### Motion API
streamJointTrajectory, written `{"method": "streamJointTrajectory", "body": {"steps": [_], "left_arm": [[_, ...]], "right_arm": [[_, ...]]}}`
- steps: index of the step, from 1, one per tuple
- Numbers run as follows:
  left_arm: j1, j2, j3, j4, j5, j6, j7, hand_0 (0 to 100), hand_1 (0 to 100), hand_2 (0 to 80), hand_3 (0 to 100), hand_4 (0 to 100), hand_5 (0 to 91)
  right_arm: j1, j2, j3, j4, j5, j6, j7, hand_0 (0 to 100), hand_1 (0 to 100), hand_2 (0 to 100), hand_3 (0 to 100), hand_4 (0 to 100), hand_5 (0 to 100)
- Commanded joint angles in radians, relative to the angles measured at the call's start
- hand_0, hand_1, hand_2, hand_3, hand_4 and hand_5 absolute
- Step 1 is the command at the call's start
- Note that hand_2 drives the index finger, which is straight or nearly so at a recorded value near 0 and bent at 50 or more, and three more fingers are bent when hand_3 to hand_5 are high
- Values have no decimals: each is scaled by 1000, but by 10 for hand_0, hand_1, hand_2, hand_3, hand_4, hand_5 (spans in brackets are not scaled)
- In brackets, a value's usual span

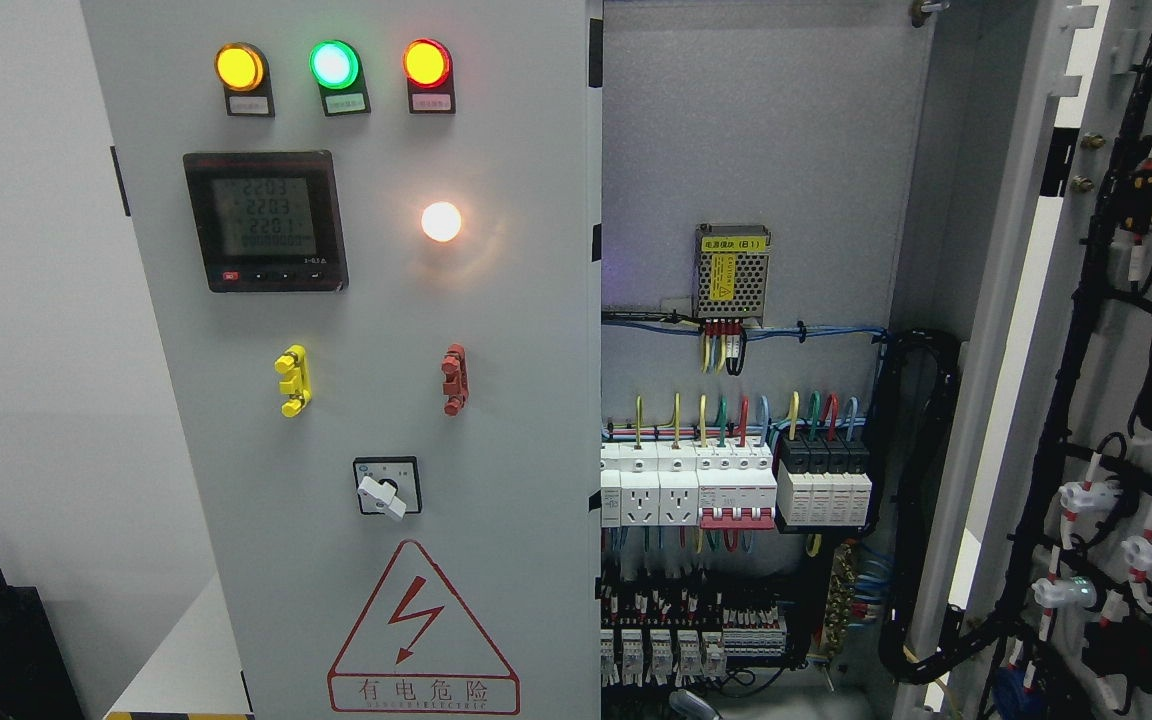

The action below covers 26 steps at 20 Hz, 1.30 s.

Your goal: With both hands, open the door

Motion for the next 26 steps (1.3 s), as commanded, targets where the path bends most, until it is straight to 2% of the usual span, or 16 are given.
{"method": "streamJointTrajectory", "body": {"steps": [1,4,7,17,20,26], "left_arm": [[0,0,-12,-23,0,0,0,0,0,0,0,31,0],[0,0,-12,-23,1,0,0,0,0,0,0,31,0],[0,0,-12,-23,0,0,0,0,0,0,0,31,0],[0,0,-12,-23,0,0,0,0,0,0,0,31,0],[0,0,-12,-23,0,0,0,0,0,0,0,31,0],[0,0,-12,-23,1,0,0,0,0,0,0,31,0]], "right_arm": [[-43,34,11,81,45,1,1,108,0,0,0,0,0],[-62,37,14,92,56,4,1,108,0,0,0,0,0],[-83,43,17,95,54,44,1,108,0,0,0,0,0],[-140,55,13,93,54,53,-2,108,0,0,0,0,0],[-164,63,4,95,54,88,-4,108,0,0,0,0,0],[-210,63,2,124,53,93,-4,107,0,0,0,0,0]]}}
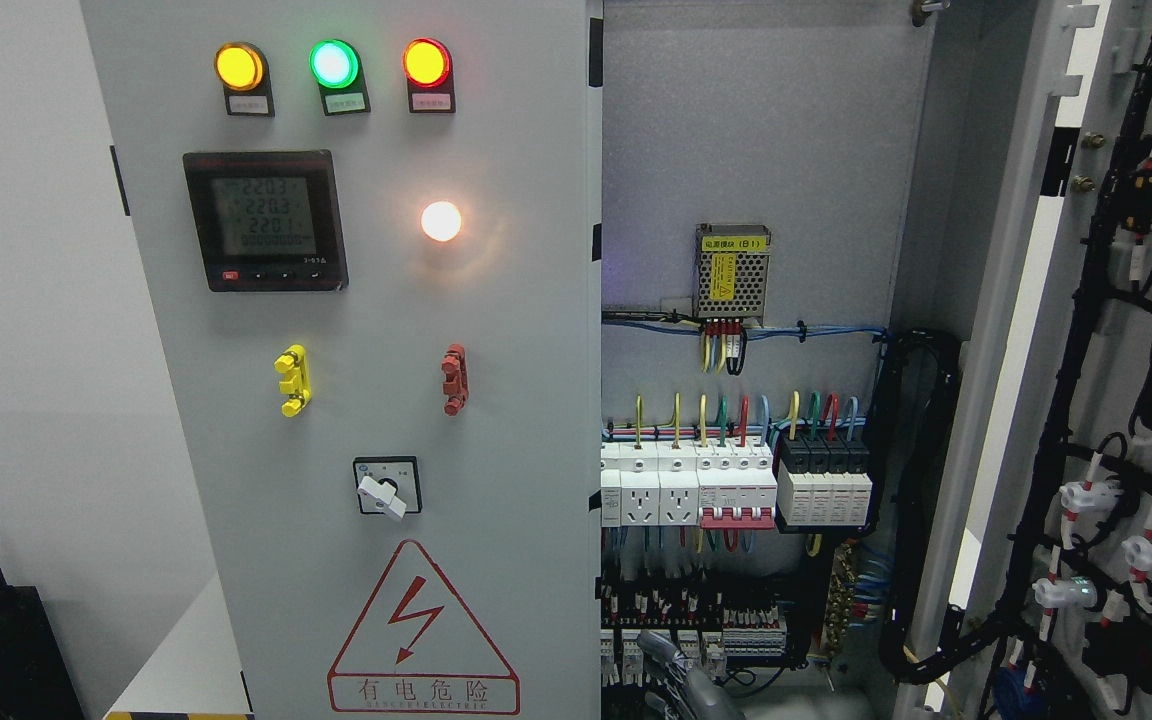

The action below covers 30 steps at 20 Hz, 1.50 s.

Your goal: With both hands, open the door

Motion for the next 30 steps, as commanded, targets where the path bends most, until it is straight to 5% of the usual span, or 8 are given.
{"method": "streamJointTrajectory", "body": {"steps": [1,30], "left_arm": [[0,0,-12,-23,0,5,0,0,0,0,0,31,0],[0,0,-12,-23,0,5,0,0,0,0,0,31,0]], "right_arm": [[-45,12,-5,35,-4,5,-1,108,0,0,0,0,0],[-160,12,10,122,-18,31,7,108,0,0,0,0,0]]}}
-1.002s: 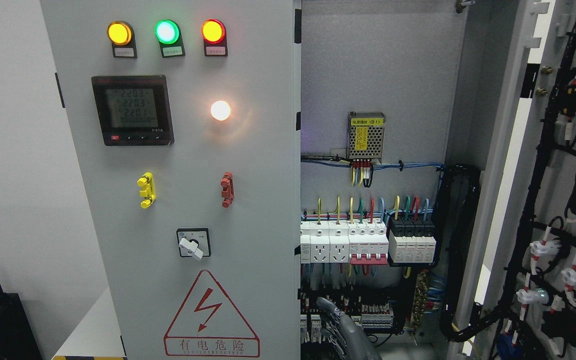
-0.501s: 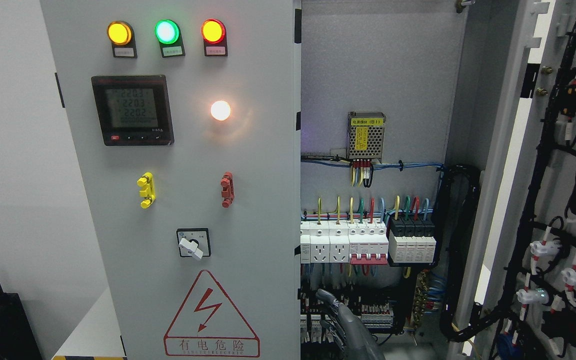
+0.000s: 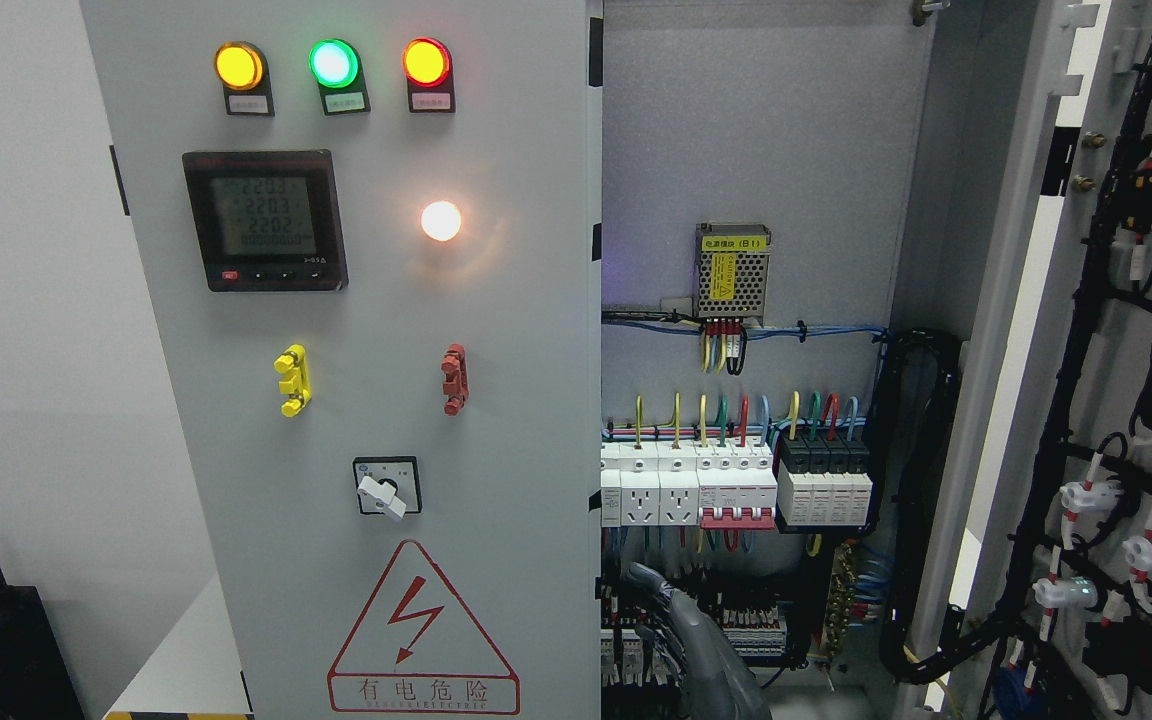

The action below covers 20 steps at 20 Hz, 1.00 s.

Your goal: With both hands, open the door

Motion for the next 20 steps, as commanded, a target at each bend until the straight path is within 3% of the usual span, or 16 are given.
{"method": "streamJointTrajectory", "body": {"steps": [1,20], "left_arm": [[0,0,-12,-23,0,0,0,0,0,0,0,31,0],[0,0,-12,-23,0,0,0,0,0,0,0,32,0]], "right_arm": [[-19,1,7,33,-2,2,3,108,0,0,0,0,0],[-61,1,7,48,-17,22,7,108,0,0,0,0,0]]}}
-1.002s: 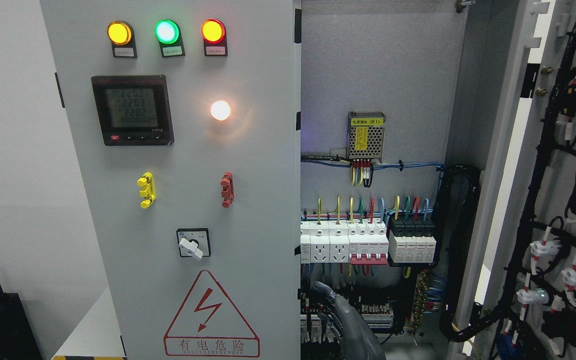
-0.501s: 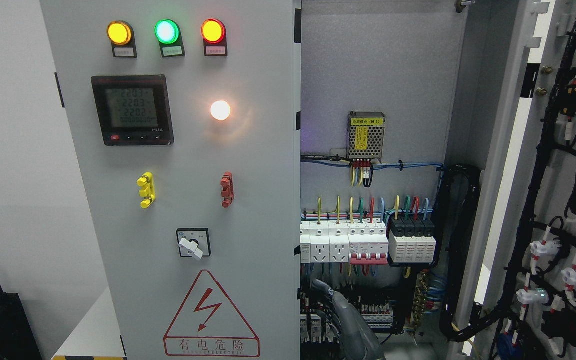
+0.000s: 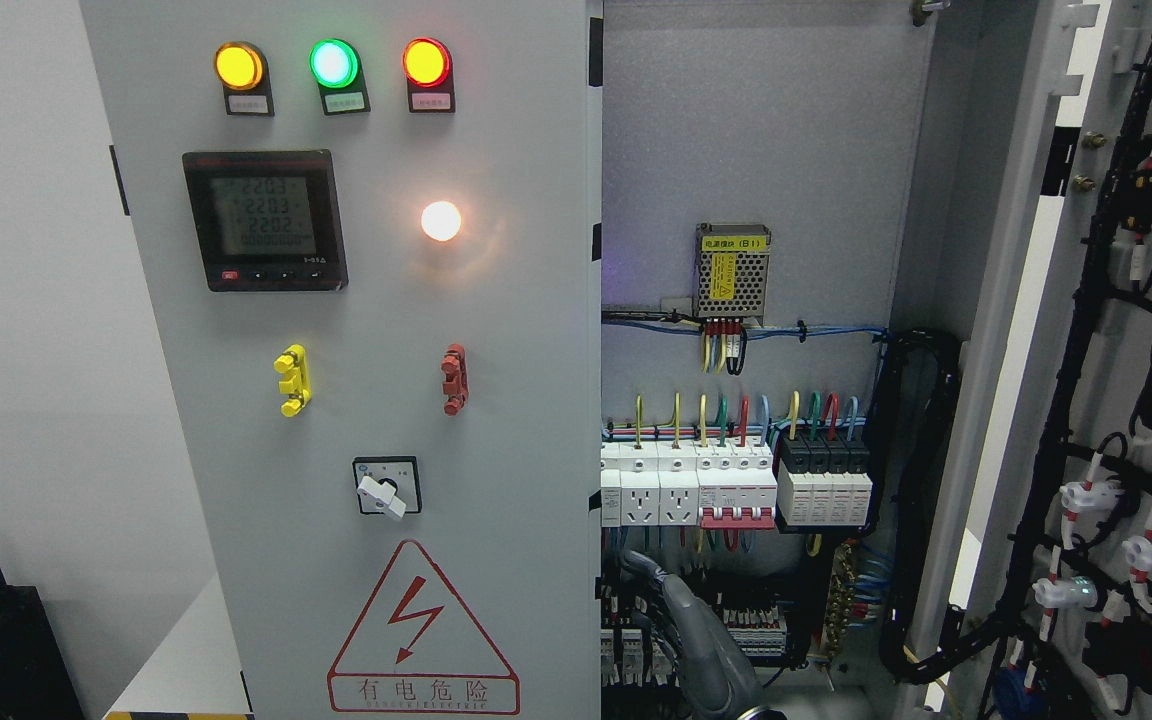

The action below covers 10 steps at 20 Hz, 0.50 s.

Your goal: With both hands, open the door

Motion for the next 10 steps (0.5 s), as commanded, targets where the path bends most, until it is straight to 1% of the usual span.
{"method": "streamJointTrajectory", "body": {"steps": [1,10], "left_arm": [[0,0,-12,-23,0,0,0,0,0,0,0,32,0],[0,0,-12,-23,0,0,0,0,0,0,0,32,0]], "right_arm": [[-16,0,2,12,-10,1,2,108,0,0,0,0,0],[-33,0,5,20,-37,5,3,108,0,0,0,0,0]]}}
